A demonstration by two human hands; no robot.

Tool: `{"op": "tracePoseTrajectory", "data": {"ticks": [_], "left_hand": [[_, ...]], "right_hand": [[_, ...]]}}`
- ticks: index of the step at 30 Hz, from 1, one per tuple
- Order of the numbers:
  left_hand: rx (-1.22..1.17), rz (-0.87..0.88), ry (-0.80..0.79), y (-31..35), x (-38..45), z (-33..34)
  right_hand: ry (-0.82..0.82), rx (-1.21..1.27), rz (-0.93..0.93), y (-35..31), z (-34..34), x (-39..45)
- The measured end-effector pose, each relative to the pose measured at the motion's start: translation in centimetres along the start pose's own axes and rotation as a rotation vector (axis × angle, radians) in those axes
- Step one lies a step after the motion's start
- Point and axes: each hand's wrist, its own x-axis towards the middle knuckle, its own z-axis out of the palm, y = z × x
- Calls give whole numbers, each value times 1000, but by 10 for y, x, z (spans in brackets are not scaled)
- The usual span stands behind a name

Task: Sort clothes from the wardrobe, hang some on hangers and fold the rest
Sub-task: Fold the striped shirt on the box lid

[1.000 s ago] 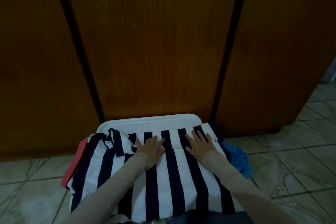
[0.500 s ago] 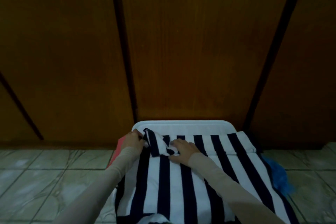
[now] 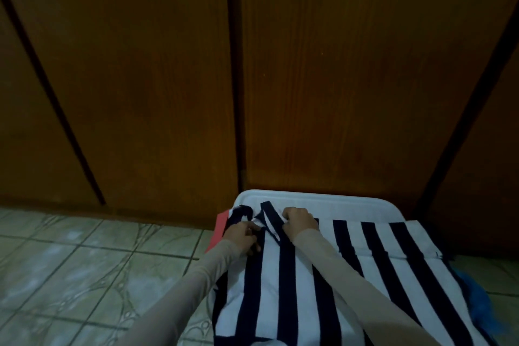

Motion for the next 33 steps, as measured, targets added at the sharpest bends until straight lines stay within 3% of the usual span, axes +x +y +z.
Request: {"op": "tracePoseTrajectory", "data": {"ticks": [3,6,10,12,15,17,19,22,24,28,33], "left_hand": [[-69,9,21,0,3,1],[-356,-50,42,10,9,2],[-900,-166,23,22,13,1],[-1009,-169,83,26,11,0],[-849,-53,317,25,16,0],[-733,14,364,22,16,-5],[-626,66,366,15,15,-11],[-247,165,326,5,16,-19],[-23,146,258,4,16,-20],[140,5,184,8,10,-20],[110,4,136,13,4,-15]], "right_hand": [[19,230,8,3,1,4],[40,467,-40,6,0,3],[-100,496,-160,13,-7,-6],[-197,502,-214,17,-5,-7],[-287,371,-290,21,3,-13],[-351,239,-324,24,6,-15],[-342,199,-342,25,7,-18],[-371,97,-350,31,8,-26],[-279,10,-362,36,10,-30],[-163,-170,-471,36,11,-34],[-39,-355,-538,39,16,-24]]}}
